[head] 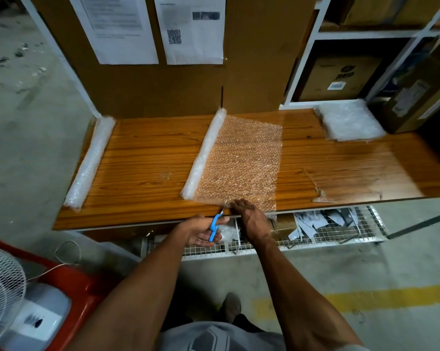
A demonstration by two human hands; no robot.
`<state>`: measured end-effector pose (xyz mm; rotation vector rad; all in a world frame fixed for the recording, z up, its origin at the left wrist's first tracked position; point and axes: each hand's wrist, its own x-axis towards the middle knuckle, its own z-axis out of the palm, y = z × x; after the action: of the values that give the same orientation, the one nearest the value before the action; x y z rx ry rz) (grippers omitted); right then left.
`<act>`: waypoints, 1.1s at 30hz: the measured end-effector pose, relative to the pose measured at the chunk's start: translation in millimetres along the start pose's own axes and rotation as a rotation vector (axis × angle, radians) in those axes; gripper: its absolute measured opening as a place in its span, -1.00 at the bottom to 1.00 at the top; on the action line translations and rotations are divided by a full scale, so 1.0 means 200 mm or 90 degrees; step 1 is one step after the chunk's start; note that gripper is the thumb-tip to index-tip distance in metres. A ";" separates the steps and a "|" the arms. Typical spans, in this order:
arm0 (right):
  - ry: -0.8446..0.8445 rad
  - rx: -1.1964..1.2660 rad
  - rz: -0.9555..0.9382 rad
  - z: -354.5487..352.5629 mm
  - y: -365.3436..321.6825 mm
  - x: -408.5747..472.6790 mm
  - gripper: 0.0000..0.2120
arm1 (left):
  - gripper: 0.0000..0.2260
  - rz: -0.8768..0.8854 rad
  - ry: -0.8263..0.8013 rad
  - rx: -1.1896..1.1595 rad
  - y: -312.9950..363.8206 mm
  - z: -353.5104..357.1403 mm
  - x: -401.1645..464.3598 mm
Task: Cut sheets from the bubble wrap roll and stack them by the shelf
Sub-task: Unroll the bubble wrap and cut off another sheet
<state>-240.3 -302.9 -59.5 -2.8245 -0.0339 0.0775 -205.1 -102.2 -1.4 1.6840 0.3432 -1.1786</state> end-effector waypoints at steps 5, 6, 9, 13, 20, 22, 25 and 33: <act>-0.004 -0.003 -0.001 -0.01 0.00 -0.01 -0.29 | -0.68 0.009 0.020 -0.002 0.00 0.02 0.02; -0.003 0.000 -0.001 -0.01 0.00 -0.01 -0.30 | -0.73 0.008 0.027 -0.001 0.01 0.03 0.03; -0.001 -0.001 -0.004 -0.01 0.00 -0.01 -0.32 | -0.79 0.014 0.048 0.021 0.01 0.05 0.04; 0.002 0.008 0.005 0.01 0.03 -0.01 -0.28 | -0.71 0.042 0.072 0.026 -0.01 0.07 0.07; -0.004 0.038 0.001 -0.01 0.05 -0.03 -0.25 | -0.82 -0.001 0.017 0.054 0.01 0.07 0.05; -0.003 0.040 -0.004 -0.02 0.06 -0.02 -0.28 | -0.82 -0.028 -0.020 0.046 0.02 0.05 0.06; 0.005 0.059 -0.021 -0.06 0.04 -0.04 -0.29 | -0.80 -0.041 -0.032 0.054 0.07 0.04 0.05; 0.047 0.119 -0.063 -0.13 0.03 -0.08 -0.36 | -0.74 -0.015 -0.009 0.048 0.11 0.06 0.11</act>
<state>-255.2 -316.7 -34.7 -2.6325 -0.1430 -0.0446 -186.0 -128.6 -6.5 1.7400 0.3140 -1.2326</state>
